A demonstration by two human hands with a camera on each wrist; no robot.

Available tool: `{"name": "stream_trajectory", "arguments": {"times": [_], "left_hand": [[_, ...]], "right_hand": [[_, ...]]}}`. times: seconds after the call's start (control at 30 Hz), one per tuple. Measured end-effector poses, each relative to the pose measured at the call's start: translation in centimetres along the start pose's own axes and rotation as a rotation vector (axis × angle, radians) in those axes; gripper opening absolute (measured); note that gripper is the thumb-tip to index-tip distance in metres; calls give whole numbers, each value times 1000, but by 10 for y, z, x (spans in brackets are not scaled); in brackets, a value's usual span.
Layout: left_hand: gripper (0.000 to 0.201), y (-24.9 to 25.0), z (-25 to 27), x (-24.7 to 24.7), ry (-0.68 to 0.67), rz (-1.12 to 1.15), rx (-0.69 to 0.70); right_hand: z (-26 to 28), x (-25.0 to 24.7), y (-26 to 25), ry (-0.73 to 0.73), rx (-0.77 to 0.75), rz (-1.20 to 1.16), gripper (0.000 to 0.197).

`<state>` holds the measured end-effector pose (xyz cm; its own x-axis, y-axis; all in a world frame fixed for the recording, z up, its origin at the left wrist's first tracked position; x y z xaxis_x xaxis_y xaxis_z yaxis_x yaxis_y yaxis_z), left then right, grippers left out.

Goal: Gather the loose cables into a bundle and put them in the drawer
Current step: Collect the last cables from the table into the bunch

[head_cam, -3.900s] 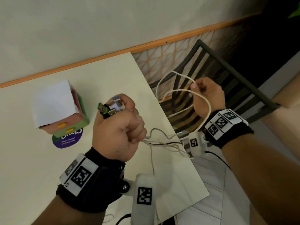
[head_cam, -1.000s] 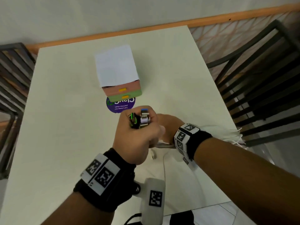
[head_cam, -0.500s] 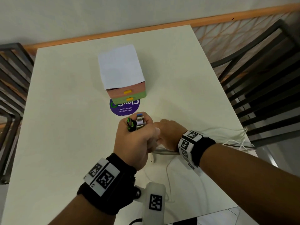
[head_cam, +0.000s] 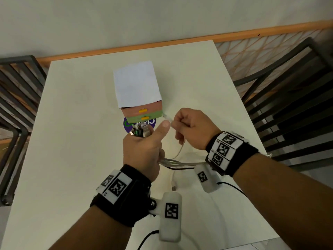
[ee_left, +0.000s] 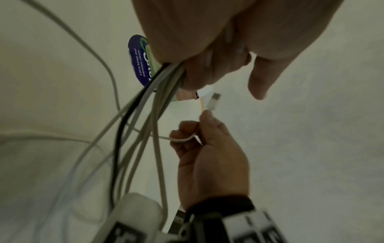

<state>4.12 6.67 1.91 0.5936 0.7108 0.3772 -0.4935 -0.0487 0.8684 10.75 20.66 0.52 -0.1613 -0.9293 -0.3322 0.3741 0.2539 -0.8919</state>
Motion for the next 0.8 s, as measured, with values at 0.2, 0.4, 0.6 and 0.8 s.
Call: {"name": "stream_trajectory", "arguments": {"times": [0.2,0.4,0.6,0.8], "left_hand": [[41,5,-7,24,-70,-26,40],[34,3,-4,40,-60,-59,-8],[38,21,-6,35,2,113,77],[51,43,-1,24,-198,376,109]], "right_hand": [[36,6,-26,-89,-215,-34,8],[43,9,-19,-107,-266,-200,4],[49,-3,-17,-105,-262,-221,7],[38,-24,-12,136,-242,-246,10]]}}
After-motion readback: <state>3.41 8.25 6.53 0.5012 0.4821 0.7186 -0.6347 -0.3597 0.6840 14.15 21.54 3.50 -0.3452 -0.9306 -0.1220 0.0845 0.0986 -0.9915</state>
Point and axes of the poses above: each hand's wrist, its own z-axis away from the middle knuckle, its own x-axis out of the palm, y = z × x, the point moved 1 cm from there along -z, towards the middle knuckle, and after that the axes turned 15 degrees about -y, right-handed, at the moved point
